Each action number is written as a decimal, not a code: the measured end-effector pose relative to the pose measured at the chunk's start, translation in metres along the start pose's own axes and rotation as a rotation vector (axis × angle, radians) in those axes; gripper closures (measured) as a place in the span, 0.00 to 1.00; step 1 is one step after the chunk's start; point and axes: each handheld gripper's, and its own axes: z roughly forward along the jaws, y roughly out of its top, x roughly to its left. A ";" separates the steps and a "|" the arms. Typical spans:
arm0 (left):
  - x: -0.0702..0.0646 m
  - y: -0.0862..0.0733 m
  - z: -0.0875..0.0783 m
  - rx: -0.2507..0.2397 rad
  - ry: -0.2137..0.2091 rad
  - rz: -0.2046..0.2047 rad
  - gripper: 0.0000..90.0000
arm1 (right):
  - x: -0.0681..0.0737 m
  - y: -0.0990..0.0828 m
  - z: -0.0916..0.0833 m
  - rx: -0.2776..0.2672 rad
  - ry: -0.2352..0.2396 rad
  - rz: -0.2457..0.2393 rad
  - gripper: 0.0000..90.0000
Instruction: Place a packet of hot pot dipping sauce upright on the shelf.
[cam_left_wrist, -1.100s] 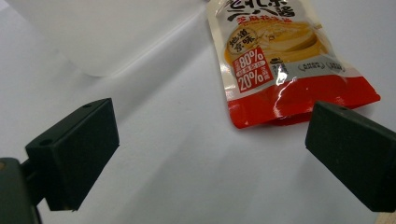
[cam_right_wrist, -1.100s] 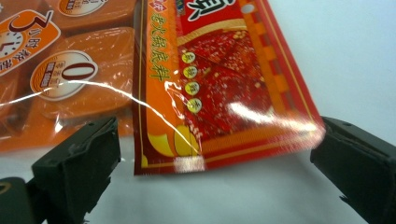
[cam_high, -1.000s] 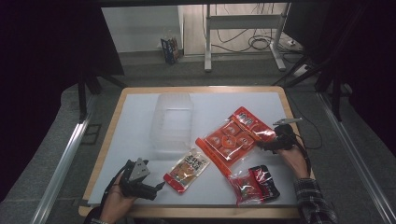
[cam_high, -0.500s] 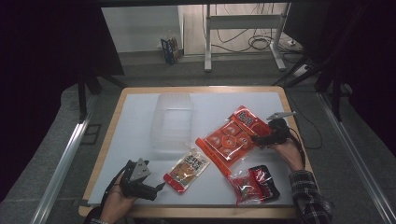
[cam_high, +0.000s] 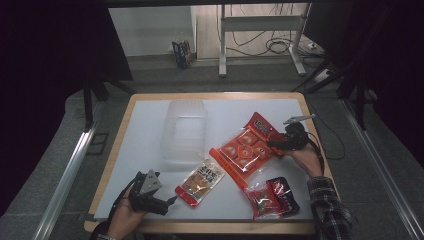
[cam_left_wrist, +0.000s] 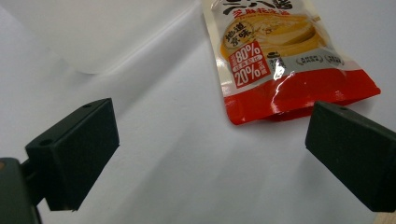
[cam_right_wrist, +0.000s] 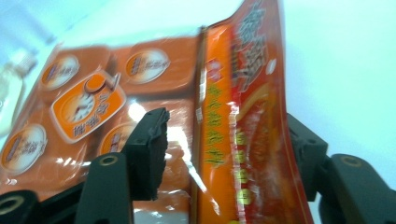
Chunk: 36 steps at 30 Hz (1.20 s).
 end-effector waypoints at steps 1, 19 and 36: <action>0.000 0.000 0.000 0.000 0.000 0.001 0.03 | 0.004 0.002 0.004 0.032 -0.024 -0.033 0.46; -0.001 0.000 0.000 0.004 -0.001 0.009 0.03 | 0.004 0.014 0.020 0.167 -0.157 -0.035 0.98; -0.002 0.001 -0.001 -0.004 0.003 0.011 0.03 | 0.013 0.028 -0.022 0.035 -0.132 0.009 0.98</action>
